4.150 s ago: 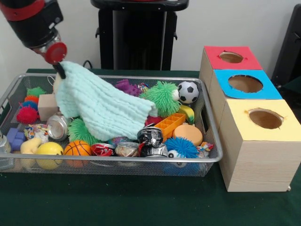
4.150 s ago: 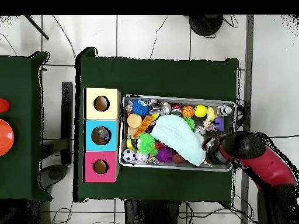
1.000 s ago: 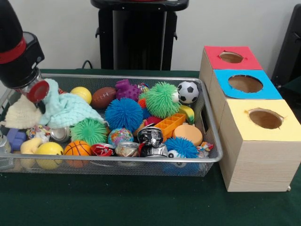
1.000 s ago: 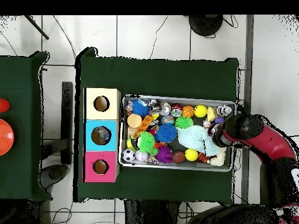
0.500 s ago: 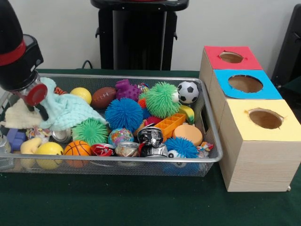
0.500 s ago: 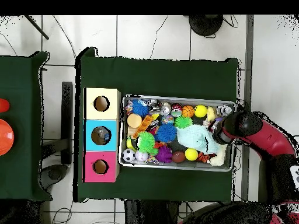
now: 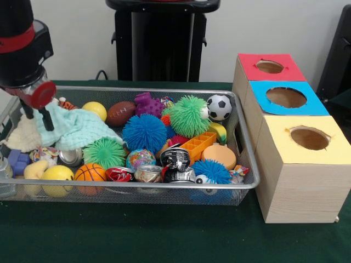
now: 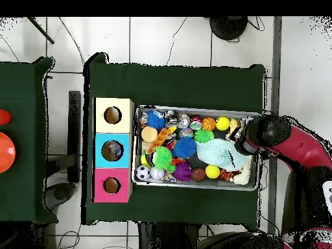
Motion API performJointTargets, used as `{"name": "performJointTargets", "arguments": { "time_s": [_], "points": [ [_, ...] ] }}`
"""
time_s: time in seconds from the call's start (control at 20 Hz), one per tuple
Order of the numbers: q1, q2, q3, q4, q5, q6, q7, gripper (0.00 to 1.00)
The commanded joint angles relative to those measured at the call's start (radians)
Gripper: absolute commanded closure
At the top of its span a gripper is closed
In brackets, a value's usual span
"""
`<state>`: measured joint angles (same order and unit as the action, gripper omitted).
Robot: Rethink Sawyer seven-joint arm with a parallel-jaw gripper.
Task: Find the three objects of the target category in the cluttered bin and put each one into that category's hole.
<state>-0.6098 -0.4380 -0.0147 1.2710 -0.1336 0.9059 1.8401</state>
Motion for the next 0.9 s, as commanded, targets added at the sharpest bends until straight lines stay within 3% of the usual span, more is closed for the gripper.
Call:
{"name": "performJointTargets", "arguments": {
  "time_s": [0.05,0.45,0.65,0.9],
  "points": [
    [0.028,-0.107,-0.020,0.125,0.046,0.095,0.141,0.00],
    [-0.020,-0.118,0.031,0.289,0.073,-0.028,0.064,0.00],
    [-0.012,-0.096,0.039,0.370,0.060,-0.180,0.102,0.00],
    [0.020,-0.057,0.031,0.397,0.053,-0.288,0.162,0.00]
  ]
}}
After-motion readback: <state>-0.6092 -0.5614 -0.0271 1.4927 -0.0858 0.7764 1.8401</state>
